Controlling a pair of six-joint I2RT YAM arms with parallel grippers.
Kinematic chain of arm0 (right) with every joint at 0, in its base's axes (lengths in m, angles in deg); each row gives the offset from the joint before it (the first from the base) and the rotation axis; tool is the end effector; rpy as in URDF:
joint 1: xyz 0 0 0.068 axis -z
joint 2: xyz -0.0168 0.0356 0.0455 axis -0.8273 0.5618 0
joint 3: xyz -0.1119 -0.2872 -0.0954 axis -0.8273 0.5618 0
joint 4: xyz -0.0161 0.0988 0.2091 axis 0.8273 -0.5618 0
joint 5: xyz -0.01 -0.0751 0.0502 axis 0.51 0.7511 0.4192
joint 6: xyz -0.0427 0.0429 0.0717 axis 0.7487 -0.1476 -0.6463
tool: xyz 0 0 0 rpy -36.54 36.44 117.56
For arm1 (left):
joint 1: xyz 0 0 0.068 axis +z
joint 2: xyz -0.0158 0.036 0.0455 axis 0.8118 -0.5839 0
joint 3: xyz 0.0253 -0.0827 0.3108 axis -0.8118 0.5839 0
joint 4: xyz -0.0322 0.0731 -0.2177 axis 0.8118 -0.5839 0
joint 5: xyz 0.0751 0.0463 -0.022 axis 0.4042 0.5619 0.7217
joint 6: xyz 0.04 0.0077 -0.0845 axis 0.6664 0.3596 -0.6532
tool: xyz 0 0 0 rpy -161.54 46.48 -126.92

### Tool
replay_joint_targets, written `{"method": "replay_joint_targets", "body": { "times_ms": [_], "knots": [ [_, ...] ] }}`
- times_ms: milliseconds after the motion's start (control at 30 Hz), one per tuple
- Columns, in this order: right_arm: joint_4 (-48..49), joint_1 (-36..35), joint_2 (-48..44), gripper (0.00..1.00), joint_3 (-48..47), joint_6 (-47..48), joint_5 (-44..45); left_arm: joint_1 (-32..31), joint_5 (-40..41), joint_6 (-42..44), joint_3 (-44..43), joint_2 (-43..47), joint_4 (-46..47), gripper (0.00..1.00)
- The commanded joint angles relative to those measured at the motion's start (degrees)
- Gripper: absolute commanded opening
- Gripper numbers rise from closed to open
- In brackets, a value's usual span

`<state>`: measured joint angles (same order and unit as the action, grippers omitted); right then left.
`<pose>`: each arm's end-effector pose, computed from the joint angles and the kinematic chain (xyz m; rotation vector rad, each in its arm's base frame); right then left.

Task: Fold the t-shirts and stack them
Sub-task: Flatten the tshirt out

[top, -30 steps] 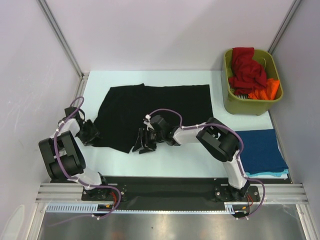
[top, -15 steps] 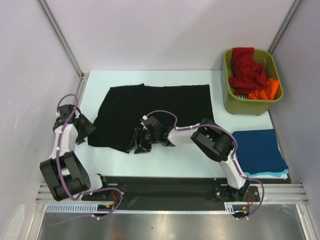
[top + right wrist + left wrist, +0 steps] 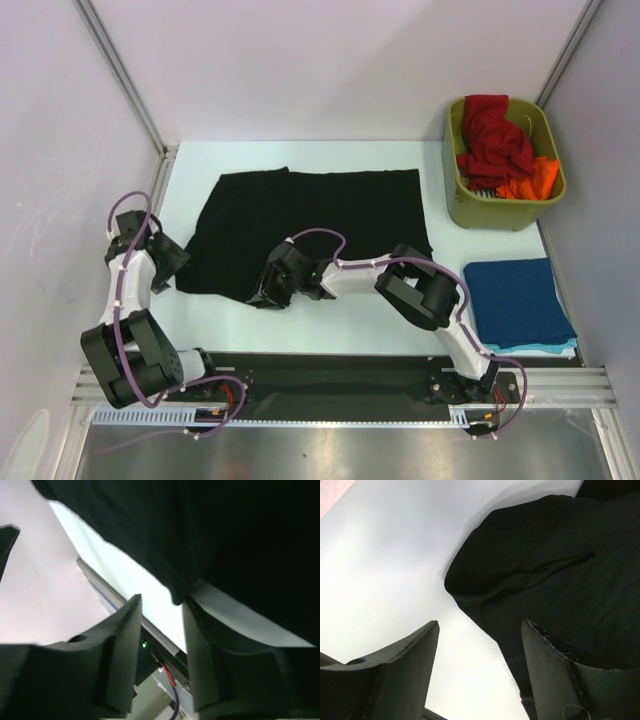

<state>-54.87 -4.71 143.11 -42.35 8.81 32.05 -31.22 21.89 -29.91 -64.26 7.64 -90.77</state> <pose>0.2365 0.4560 0.1573 0.2228 2.7272 1.2718 0.2001 0.0892 0.2446 -1.1823 2.3861 0.0258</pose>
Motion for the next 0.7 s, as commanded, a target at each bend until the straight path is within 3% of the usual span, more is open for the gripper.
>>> {"method": "replay_joint_targets", "body": {
  "times_ms": [0, 233, 467, 667],
  "knots": [
    [-7.9, 0.0, 3.0, 0.42, -0.4, -2.3, 6.4, 0.1, 0.9, -0.8, -1.6, 2.8, -0.3, 0.73],
    [-5.4, 1.0, 3.4, 0.01, -2.7, 3.7, 1.9, -0.3, 3.4, 1.5, -2.2, 3.7, -0.7, 0.72],
    [7.5, 6.6, -1.1, 0.0, -1.4, 7.1, -11.7, -1.3, 2.5, 3.5, -2.4, 4.2, 0.5, 0.75],
    [4.2, 12.3, 1.7, 0.0, -8.2, 10.0, -21.6, -2.7, -2.1, 1.4, 0.5, 4.3, 2.5, 0.81]
  ]
}}
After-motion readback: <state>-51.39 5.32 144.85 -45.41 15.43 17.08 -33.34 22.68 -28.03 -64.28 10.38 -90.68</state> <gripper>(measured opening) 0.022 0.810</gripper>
